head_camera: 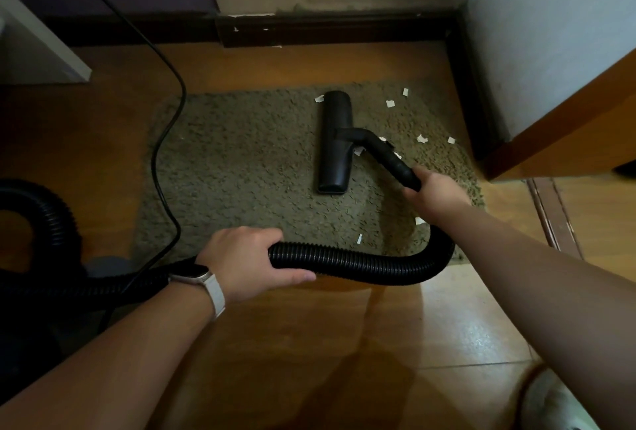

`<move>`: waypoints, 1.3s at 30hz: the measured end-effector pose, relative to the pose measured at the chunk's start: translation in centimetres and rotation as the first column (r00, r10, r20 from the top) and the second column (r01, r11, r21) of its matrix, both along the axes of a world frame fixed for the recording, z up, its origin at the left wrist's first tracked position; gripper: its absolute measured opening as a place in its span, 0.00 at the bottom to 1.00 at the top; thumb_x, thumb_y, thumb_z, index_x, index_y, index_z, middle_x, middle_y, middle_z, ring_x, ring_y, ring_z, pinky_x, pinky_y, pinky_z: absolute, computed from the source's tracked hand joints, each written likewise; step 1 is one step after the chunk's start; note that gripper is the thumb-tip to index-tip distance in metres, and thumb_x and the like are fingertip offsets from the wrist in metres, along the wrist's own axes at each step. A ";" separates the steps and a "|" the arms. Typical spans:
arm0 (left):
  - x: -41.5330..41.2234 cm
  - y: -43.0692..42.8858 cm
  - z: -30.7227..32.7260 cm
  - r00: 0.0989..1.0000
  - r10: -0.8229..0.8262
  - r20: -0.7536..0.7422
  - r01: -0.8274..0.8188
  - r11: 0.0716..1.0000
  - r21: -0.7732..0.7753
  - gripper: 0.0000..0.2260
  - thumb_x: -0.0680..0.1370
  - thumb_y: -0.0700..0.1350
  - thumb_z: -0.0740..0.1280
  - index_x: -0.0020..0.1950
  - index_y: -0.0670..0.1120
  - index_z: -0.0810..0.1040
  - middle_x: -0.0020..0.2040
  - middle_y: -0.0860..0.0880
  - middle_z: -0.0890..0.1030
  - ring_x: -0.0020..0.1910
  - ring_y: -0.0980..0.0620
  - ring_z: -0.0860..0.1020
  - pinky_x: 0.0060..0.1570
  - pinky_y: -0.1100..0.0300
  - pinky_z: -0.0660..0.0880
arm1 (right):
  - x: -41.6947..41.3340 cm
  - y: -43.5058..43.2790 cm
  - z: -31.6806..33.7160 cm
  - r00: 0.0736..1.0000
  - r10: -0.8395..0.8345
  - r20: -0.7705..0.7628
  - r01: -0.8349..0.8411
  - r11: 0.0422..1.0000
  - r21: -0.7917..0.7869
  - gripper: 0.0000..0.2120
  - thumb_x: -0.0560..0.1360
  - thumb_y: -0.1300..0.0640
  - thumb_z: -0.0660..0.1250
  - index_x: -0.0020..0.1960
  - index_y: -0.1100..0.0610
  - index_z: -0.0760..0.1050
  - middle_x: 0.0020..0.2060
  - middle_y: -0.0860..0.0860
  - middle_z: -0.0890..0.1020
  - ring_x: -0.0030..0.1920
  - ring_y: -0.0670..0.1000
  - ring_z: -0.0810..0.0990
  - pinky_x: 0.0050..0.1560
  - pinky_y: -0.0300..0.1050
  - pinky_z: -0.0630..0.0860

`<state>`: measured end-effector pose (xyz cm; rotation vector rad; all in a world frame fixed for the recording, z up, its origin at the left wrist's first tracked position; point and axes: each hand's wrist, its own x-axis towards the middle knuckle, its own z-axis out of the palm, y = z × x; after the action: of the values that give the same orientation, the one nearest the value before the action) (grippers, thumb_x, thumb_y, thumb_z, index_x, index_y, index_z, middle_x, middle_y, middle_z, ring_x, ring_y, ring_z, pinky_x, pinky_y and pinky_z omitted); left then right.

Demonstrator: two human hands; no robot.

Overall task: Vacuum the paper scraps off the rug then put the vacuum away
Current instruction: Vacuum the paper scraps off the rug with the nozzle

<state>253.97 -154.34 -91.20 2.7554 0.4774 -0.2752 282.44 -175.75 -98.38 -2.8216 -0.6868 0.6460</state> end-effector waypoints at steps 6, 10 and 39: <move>0.0 -0.1 -0.2 0.999 -0.002 -0.043 0.002 1.000 -0.001 0.43 0.53 0.87 0.40 0.43 0.57 0.74 0.34 0.59 0.76 0.34 0.63 0.74 0.33 0.64 0.70 | -0.5 -0.5 -0.3 0.998 0.054 0.033 -0.056 0.997 0.045 0.09 0.78 0.44 0.64 0.57 0.42 0.71 0.36 0.44 0.76 0.35 0.47 0.76 0.30 0.41 0.69; 0.1 -0.1 -0.2 0.999 -0.014 -0.042 0.014 1.000 0.000 0.41 0.55 0.87 0.43 0.41 0.56 0.73 0.33 0.58 0.76 0.33 0.63 0.74 0.34 0.63 0.71 | -1.1 -2.2 -0.9 1.000 -0.029 -0.005 0.029 0.988 0.150 0.09 0.78 0.44 0.65 0.58 0.40 0.71 0.37 0.45 0.79 0.36 0.48 0.79 0.34 0.46 0.77; 0.2 -0.8 0.4 0.995 -0.070 -0.074 0.072 0.997 0.024 0.41 0.56 0.86 0.43 0.42 0.56 0.73 0.35 0.58 0.76 0.35 0.61 0.75 0.37 0.62 0.73 | -1.4 -2.6 0.1 0.998 0.061 0.027 -0.062 0.997 0.044 0.10 0.78 0.43 0.65 0.58 0.43 0.72 0.36 0.44 0.77 0.36 0.49 0.78 0.33 0.44 0.74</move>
<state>254.19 -155.10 -90.84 2.8004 0.4048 -0.3914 281.08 -178.37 -98.26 -2.7820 -0.7848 0.5978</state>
